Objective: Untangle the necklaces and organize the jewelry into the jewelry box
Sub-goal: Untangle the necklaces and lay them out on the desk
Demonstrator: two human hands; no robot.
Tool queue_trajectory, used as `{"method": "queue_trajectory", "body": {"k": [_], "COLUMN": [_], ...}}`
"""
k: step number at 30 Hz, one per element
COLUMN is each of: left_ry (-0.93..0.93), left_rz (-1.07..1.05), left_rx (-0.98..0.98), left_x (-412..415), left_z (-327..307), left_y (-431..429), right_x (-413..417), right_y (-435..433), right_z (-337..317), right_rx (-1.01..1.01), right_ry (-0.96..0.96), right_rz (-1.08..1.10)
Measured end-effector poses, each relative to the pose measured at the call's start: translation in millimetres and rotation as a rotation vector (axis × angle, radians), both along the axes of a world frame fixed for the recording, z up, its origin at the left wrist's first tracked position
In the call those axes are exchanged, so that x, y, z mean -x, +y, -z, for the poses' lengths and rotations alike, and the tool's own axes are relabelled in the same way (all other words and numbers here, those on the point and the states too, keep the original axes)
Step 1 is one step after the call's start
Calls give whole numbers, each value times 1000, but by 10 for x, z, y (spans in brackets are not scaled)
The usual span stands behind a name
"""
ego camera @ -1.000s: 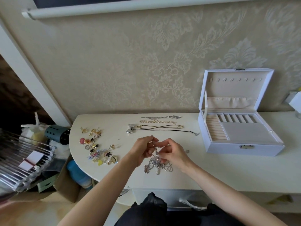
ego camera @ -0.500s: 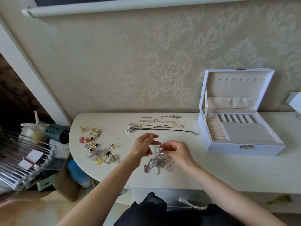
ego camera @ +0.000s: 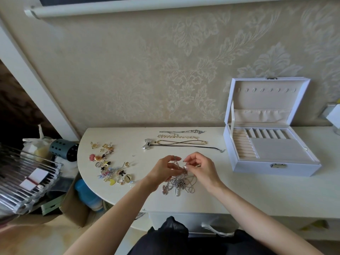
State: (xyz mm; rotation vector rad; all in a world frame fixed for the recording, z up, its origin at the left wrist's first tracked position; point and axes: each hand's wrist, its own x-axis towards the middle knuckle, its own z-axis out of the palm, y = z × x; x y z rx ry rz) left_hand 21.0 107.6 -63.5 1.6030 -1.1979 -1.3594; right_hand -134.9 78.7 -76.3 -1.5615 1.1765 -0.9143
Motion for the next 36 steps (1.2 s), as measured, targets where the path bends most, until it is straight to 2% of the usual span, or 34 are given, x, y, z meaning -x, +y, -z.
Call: {"method": "queue_trajectory", "body": {"k": [11, 22, 32, 36], "left_ry": [-125, 28, -131, -231], "left_rz": [89, 10, -91, -54], "left_rx": [11, 23, 88, 106], "left_x": [-13, -34, -57, -69], "left_z": [19, 37, 84, 112], "left_y": [33, 29, 7, 12], "right_x": [9, 28, 28, 28], "right_y": [-32, -60, -44, -40], "right_z": [-10, 34, 11, -22], "right_rx": [-61, -40, -49, -48], "right_ry": [-112, -100, -157, -187], "right_rz": [-25, 40, 56, 23]}}
